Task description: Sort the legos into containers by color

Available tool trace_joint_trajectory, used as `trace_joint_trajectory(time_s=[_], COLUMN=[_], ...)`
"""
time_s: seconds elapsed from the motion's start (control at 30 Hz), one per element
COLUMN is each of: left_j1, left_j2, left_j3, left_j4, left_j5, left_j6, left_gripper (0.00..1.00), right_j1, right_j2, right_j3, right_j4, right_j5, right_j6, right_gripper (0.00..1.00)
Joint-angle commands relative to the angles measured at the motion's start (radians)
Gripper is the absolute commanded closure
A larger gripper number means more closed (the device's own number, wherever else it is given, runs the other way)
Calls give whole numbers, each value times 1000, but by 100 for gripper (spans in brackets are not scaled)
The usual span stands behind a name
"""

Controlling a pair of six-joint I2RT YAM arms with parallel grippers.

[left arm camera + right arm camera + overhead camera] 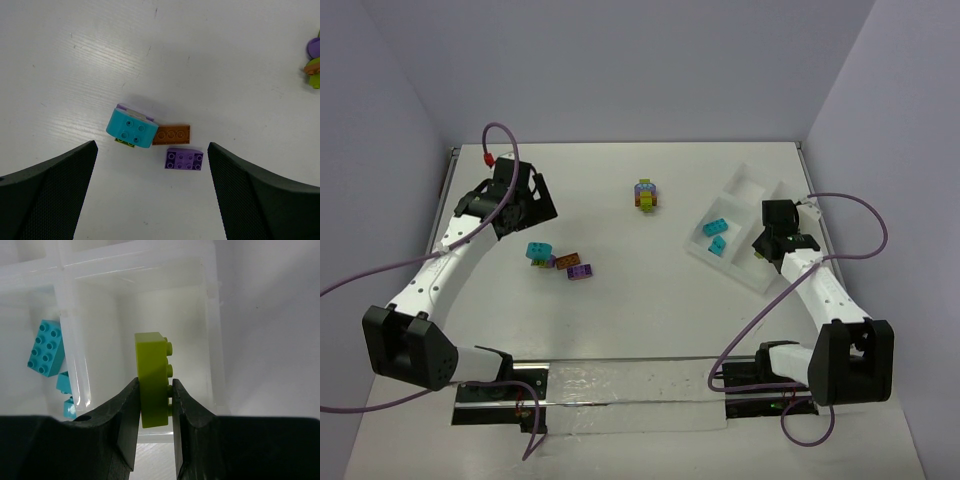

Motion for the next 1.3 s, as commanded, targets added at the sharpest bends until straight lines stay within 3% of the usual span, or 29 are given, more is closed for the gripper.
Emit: trace_joint_trajectory(time_s=[0.0,0.13,0.4,0.53,0.73,1.27], left_j1=[-2,-2,-2,-2,1,4], left_j2=[-10,13,91,100,109,81], left_j3=[4,4,-17,-38,-59,-72], left_j4=[-25,-69,-204,-186,-188,-153], left_j5=[-30,-66,-129,-102,-96,-65], left_j6=[-43,-111,-474,-589,-641,-613], left_gripper=[1,1,1,1,2,2], right_j1=[-5,-7,-12,-14,-18,-18], right_j2=[3,-4,-13,-13,-22,-35], right_j3=[1,-3,-4,0,-3,-16], right_j4=[36,35,38,40,40,55], right_j5=[15,18,9,4,9,-7], right_j6=[-2,-5,-14,-23,-30,-49], right_gripper=[90,90,89,89,88,84])
